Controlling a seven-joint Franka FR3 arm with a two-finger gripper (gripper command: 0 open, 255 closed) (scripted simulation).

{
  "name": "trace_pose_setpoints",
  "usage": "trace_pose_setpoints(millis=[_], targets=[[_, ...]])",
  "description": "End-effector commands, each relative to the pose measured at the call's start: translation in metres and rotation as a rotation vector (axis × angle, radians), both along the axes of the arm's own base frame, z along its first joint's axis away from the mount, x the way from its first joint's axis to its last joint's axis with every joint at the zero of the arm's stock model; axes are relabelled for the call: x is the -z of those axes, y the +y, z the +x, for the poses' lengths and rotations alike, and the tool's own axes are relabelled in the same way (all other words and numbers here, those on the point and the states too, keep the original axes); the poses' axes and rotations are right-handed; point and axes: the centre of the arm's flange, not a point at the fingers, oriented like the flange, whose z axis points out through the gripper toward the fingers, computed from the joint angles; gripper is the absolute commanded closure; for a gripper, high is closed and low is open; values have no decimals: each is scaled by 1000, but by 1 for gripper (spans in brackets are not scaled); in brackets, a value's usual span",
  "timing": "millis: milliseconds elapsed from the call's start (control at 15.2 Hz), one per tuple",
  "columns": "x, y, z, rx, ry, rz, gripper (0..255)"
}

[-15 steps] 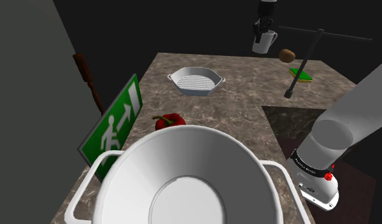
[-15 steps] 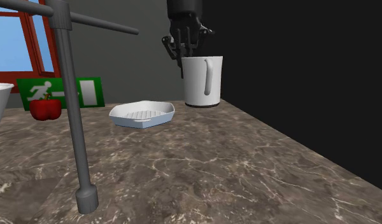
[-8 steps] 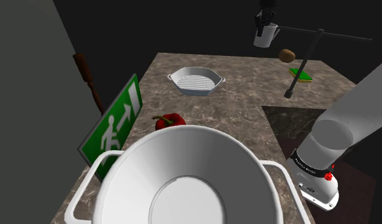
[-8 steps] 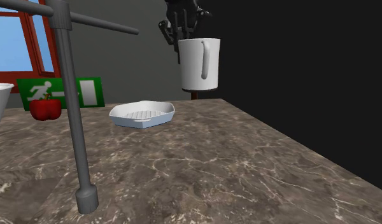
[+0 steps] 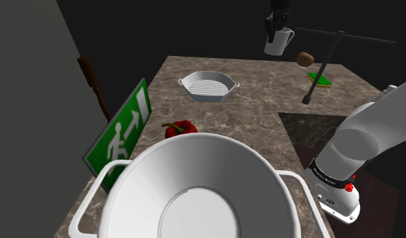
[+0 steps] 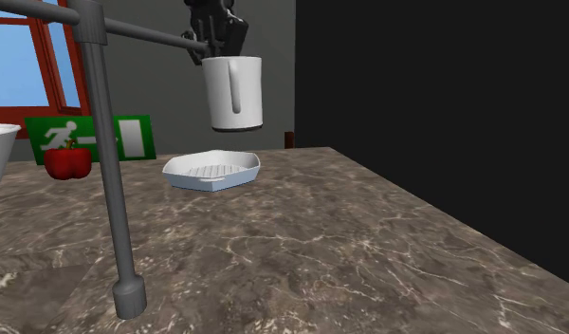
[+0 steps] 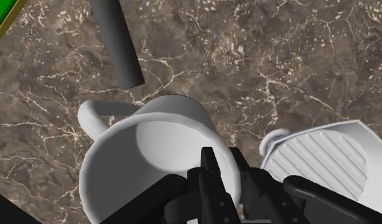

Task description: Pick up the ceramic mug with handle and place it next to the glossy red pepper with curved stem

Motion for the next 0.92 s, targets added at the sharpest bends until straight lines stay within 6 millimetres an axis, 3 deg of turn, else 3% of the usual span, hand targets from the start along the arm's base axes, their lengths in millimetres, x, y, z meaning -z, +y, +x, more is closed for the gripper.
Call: trace_pose_setpoints(millis=[0,858], targets=[[0,25,-9,1,0,-1,255],[-1,189,-60,1,0,-1,255]])
